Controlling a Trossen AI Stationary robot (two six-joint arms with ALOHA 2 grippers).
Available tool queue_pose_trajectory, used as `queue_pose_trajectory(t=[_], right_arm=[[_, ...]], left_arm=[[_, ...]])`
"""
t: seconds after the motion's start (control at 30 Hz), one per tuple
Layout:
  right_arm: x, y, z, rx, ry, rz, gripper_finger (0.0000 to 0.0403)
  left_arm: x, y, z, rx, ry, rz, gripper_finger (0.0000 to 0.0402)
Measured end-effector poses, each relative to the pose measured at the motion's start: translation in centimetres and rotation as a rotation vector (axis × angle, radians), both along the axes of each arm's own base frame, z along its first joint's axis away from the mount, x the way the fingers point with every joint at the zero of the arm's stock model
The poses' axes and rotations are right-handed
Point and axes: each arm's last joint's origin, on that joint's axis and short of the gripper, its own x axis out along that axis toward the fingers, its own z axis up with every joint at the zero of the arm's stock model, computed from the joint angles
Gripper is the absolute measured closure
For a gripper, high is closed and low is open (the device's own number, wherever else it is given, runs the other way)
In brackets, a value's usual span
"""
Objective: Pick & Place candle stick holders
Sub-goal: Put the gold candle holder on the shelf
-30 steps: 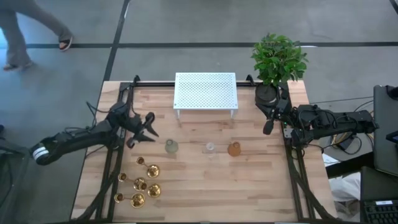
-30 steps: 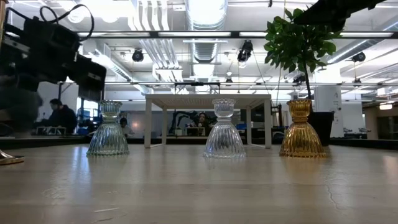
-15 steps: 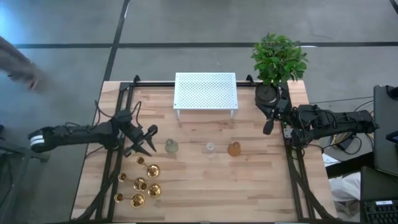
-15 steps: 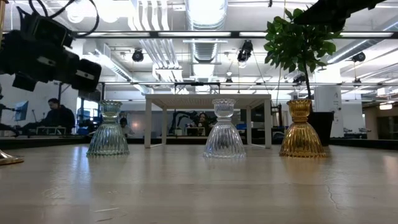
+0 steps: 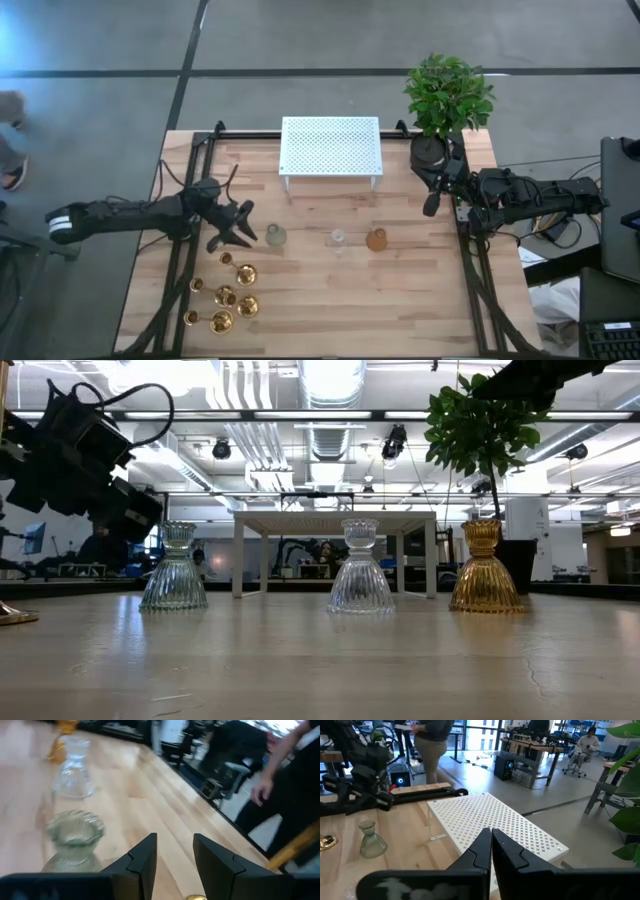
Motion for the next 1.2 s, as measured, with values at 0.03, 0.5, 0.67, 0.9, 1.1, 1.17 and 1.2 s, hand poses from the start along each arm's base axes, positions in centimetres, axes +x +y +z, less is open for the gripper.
queue_pose_trajectory(t=[0.03, 0.5, 0.67, 0.9, 1.1, 1.17, 1.2], right_arm=[[0.0, 0.0, 0.0, 0.0, 0.0, 0.0, 0.0394], [0.0, 0.0, 0.0, 0.0, 0.0, 0.0, 0.0394], [0.0, 0.0, 0.0, 0.0, 0.0, 0.0, 0.0394], [0.0, 0.0, 0.0, 0.0, 0.0, 0.0, 0.0394], [0.0, 0.0, 0.0, 0.0, 0.0, 0.0, 0.0394], [0.0, 0.0, 0.0, 0.0, 0.001, 0.0, 0.0394], [0.0, 0.0, 0.0, 0.0, 0.0, 0.0, 0.0394]], left_arm=[[0.0, 0.0, -0.1, -0.017, 0.017, 0.008, 0.0272], [1.3, 1.1, 3.1, -0.247, 0.093, 0.334, 0.0319], [2.2, 1.5, 8.2, -0.201, -0.059, 0.314, 0.0319], [1.9, 1.3, 16.2, -0.125, -0.035, 0.272, 0.0319], [-0.9, 0.2, 22.2, 0.013, 0.237, 0.294, 0.0319], [-2.0, -0.1, 23.8, 0.042, 0.313, 0.314, 0.0319], [-2.4, -0.3, 24.3, 0.045, 0.351, 0.32, 0.0319]])
